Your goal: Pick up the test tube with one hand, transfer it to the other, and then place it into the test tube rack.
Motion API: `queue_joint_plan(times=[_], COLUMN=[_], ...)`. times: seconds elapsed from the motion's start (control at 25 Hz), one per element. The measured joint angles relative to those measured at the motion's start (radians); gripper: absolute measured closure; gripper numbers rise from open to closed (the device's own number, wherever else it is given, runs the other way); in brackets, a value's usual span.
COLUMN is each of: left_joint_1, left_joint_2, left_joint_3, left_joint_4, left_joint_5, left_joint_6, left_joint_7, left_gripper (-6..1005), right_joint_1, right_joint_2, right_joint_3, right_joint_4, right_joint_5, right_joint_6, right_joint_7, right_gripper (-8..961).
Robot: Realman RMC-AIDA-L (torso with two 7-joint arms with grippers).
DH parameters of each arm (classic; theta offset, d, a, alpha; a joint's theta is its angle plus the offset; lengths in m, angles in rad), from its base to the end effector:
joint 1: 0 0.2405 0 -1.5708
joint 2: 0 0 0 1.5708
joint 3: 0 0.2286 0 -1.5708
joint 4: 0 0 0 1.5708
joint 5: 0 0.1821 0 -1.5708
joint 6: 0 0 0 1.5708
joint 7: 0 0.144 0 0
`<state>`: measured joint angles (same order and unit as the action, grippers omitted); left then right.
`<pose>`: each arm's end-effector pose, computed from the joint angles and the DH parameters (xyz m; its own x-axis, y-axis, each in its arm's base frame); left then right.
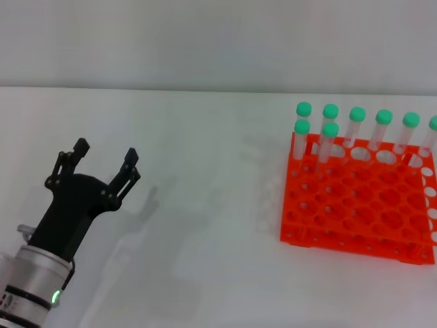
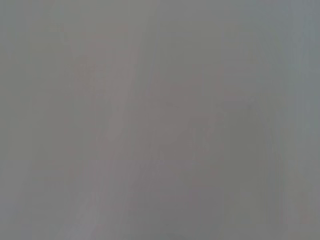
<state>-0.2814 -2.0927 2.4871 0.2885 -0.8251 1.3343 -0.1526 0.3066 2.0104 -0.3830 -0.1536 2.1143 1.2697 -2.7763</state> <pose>-0.2638 0.2578 -0.0137 0.6323 -0.1027 0.7679 0.7134 -0.3093 -0.6288 0.3563 0.2683 0.1014 0.7614 0.0697 -0.6446 -0.6478 0.0441 -0.7605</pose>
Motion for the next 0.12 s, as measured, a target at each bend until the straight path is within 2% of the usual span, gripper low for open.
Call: queue_joint_plan(times=[0.12], left_joint_1=[-0.008], left_joint_2=[0.0], left_joint_3=[0.0], left_joint_4=[0.0], left_joint_5=[0.0], left_joint_6=[0.0], left_joint_7=[-0.053], left_gripper=[105], right_joint_1=[0.011], right_joint_2=[0.002], right_joint_3=[0.005], right_joint_4=[0.019], right_joint_5=[0.036], right_joint_6=[-0.057], right_joint_7=[-0.009], right_gripper=[79])
